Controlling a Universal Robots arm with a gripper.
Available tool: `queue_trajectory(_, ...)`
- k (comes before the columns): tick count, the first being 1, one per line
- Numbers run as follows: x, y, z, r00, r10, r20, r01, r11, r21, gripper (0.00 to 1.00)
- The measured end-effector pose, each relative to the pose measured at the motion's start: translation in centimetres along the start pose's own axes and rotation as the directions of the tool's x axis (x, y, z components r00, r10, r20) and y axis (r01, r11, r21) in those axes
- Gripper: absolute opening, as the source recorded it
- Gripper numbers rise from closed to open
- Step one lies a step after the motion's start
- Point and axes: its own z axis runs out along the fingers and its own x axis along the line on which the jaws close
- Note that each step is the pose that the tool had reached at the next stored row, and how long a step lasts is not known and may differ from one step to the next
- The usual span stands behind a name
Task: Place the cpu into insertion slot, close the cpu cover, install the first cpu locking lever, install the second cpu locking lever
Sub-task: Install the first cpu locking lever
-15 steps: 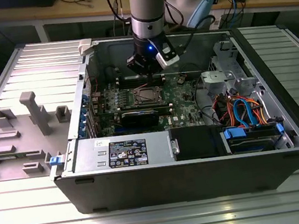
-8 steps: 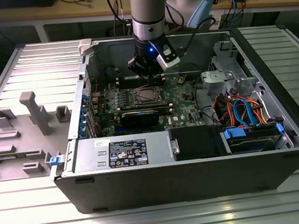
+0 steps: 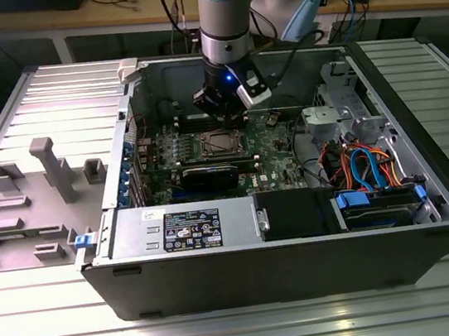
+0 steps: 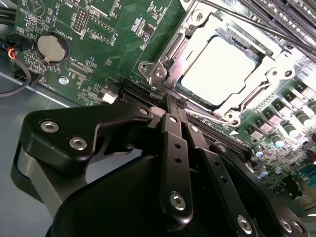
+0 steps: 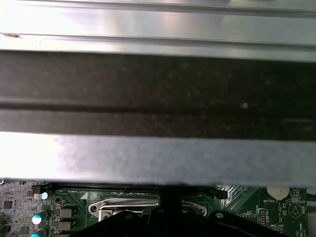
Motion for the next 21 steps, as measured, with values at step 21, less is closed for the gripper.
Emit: queue_trajectory(21,-0.05,-0.02,0.23,1.0,0.0,-0.001,0.0,1.0,0.0008,0.11)
